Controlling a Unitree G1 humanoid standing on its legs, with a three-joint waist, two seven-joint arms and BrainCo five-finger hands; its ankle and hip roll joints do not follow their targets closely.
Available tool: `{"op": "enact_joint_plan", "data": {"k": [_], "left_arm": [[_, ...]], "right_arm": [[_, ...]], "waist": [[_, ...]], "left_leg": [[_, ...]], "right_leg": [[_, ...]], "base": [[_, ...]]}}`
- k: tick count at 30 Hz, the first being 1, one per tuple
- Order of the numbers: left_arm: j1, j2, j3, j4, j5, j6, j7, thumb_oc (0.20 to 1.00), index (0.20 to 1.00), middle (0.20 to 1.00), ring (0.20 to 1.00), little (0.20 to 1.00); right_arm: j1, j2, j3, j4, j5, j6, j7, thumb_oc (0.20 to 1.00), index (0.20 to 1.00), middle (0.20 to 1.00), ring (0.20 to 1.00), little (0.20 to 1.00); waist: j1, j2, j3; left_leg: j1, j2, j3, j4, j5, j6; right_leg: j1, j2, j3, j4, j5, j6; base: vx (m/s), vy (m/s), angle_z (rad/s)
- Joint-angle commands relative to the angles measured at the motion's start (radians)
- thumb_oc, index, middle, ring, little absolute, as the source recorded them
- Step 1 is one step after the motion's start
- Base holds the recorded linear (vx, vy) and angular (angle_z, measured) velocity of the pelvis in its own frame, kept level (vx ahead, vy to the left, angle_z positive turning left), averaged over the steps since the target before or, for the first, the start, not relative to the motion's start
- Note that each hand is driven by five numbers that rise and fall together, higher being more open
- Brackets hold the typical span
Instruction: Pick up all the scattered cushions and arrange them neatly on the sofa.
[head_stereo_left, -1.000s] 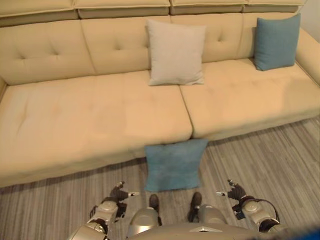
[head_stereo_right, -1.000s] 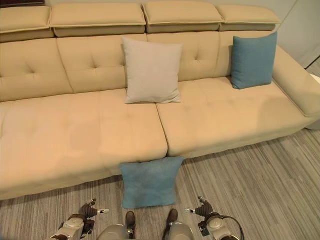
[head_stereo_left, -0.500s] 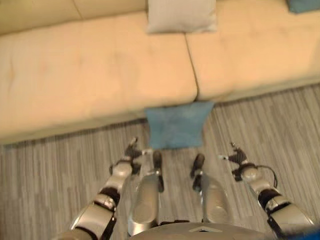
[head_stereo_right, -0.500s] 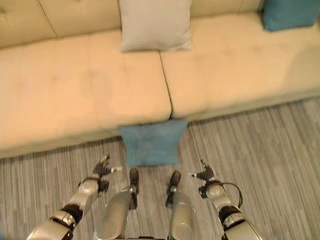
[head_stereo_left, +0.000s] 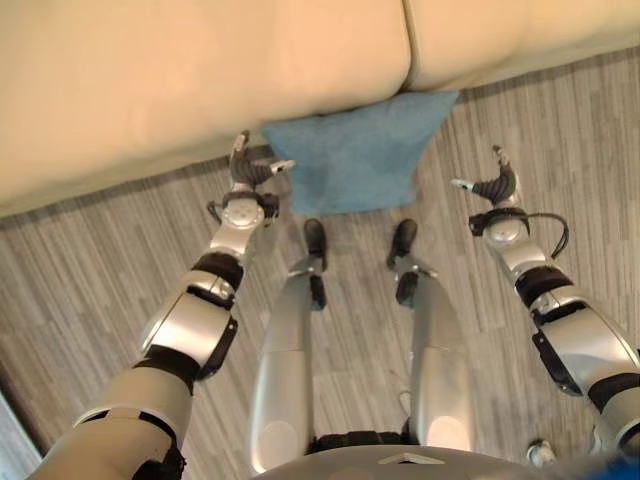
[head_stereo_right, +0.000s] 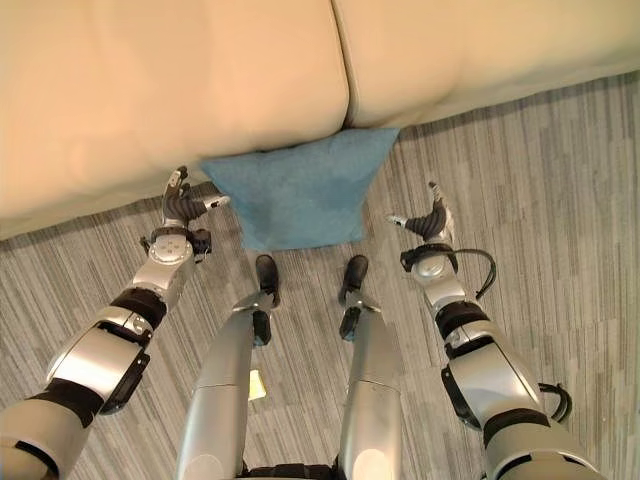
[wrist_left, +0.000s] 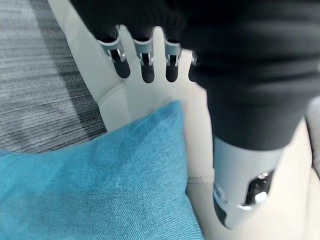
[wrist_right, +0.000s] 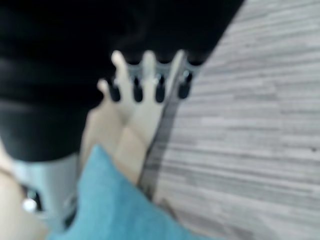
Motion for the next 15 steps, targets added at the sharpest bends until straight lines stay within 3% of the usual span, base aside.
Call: {"op": "enact_joint_plan", "data": {"k": [1,8,15], "left_arm": [[0.016,0.016,0.04,0.032,-0.06,-0.033,0.045,1.0,1.0,1.0,1.0,1.0],[0.046,-0.024,0.043,0.014,-0.087,-0.021,0.051,1.0,1.0,1.0,1.0,1.0],[-0.037,0.005,-0.017,0.016,-0.012,-0.02,0.056,1.0,1.0,1.0,1.0,1.0]], "right_arm": [[0.036,-0.046,0.0,-0.038,0.055,-0.042,-0.086,1.0,1.0,1.0,1.0,1.0],[0.055,-0.044,-0.027,-0.092,0.059,-0.051,-0.119,1.0,1.0,1.0,1.0,1.0],[0.043,-0.084,-0.018,-0.171,0.037,-0.076,-0.109,1.0,1.0,1.0,1.0,1.0]], "waist": [[-0.005,0.004,-0.078],[-0.009,-0.012,-0.082],[-0.03,-0.031,-0.117]], "left_leg": [[-0.08,-0.023,-0.101,0.097,-0.173,-0.024],[-0.203,-0.036,-0.118,0.18,-0.205,-0.011],[-0.309,-0.049,-0.126,0.182,-0.202,-0.01]], "right_leg": [[-0.034,0.015,0.042,0.034,-0.095,0.06],[-0.146,0.011,0.05,0.1,-0.112,0.059],[-0.253,0.017,0.066,0.099,-0.099,0.065]], "base": [[0.0,0.0,0.0],[0.0,0.0,0.0],[0.0,0.006,0.04]]}}
